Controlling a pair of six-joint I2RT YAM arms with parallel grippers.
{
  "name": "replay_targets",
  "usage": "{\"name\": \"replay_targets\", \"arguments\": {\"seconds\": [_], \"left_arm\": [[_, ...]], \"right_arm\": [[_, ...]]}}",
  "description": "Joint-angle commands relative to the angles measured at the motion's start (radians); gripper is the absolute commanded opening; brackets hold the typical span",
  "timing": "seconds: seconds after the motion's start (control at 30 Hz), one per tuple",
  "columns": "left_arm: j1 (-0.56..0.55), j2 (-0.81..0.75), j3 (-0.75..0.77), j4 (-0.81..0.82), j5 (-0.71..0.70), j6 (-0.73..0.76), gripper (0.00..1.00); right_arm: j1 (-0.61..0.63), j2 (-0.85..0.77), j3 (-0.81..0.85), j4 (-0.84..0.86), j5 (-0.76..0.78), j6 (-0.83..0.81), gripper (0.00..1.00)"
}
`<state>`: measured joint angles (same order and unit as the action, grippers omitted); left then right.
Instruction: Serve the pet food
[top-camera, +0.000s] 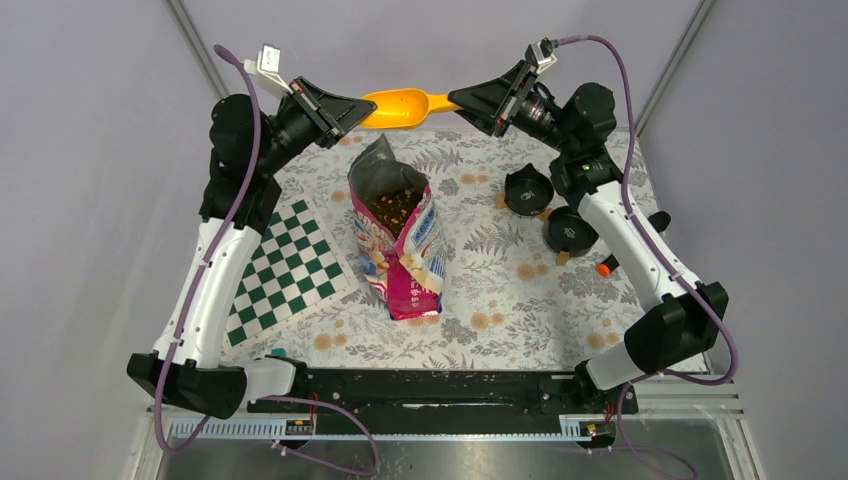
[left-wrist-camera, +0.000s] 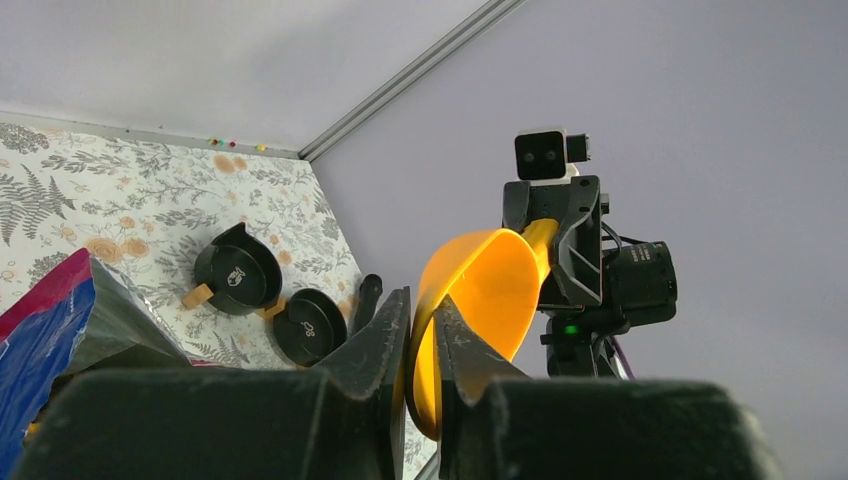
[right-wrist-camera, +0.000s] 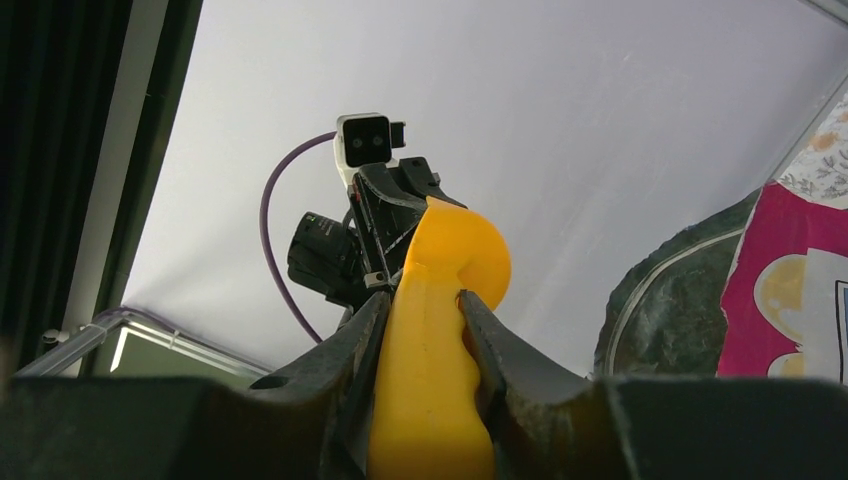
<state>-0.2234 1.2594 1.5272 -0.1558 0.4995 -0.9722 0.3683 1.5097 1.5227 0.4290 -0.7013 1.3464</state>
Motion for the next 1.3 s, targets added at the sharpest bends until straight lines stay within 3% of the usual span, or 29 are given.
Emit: {"name": "replay_targets", "arguments": {"seconds": [0.0,0.03,0.07,0.17,0.23,0.4,0.5,0.73,0.97,1.03,1.13,1.17,1.27], "left_arm": [[0.002,-0.020,0.005,0.039,-0.024,0.014,0.00],[0.002,-0.020,0.004,0.038,-0.025,0.020,0.00],[0.002,-0.022,0.003,0.035,-0.026,0.026,0.08],[0.004,-0.037,0.002,-0.013,-0.071,0.091,0.46],[0.006,-0.057,0.008,-0.091,-0.152,0.180,0.59],[0.015,-0.080,0.045,-0.382,-0.418,0.381,0.69],[0.016,-0.067,0.056,-0.489,-0.451,0.433,0.70],[0.013,0.002,0.035,-0.571,-0.231,0.426,0.67],[-0.023,0.107,0.065,-0.668,-0.192,0.441,0.48],[-0.023,0.118,0.073,-0.670,-0.206,0.442,0.38],[-0.023,0.138,0.113,-0.679,-0.238,0.454,0.05],[-0.023,0.147,0.131,-0.679,-0.251,0.451,0.00],[-0.021,0.178,0.180,-0.637,-0.270,0.429,0.00]], "right_arm": [[0.007,-0.022,0.032,0.054,-0.015,-0.027,0.03],[0.007,-0.022,0.034,0.044,-0.015,-0.031,0.00],[0.008,-0.023,0.035,0.034,-0.015,-0.039,0.00],[0.006,-0.036,0.051,-0.035,-0.011,-0.099,0.00],[0.004,-0.051,0.065,-0.113,0.005,-0.165,0.00],[0.000,-0.090,0.107,-0.364,0.070,-0.354,0.00],[0.000,-0.106,0.126,-0.491,0.113,-0.440,0.00],[0.000,-0.128,0.139,-0.601,0.133,-0.526,0.00],[0.000,-0.143,0.122,-0.617,0.129,-0.534,0.00],[0.000,-0.148,0.120,-0.622,0.128,-0.537,0.00],[-0.001,-0.156,0.122,-0.634,0.129,-0.550,0.00],[0.000,-0.158,0.124,-0.641,0.129,-0.557,0.00],[0.000,-0.155,0.146,-0.673,0.117,-0.579,0.00]]}}
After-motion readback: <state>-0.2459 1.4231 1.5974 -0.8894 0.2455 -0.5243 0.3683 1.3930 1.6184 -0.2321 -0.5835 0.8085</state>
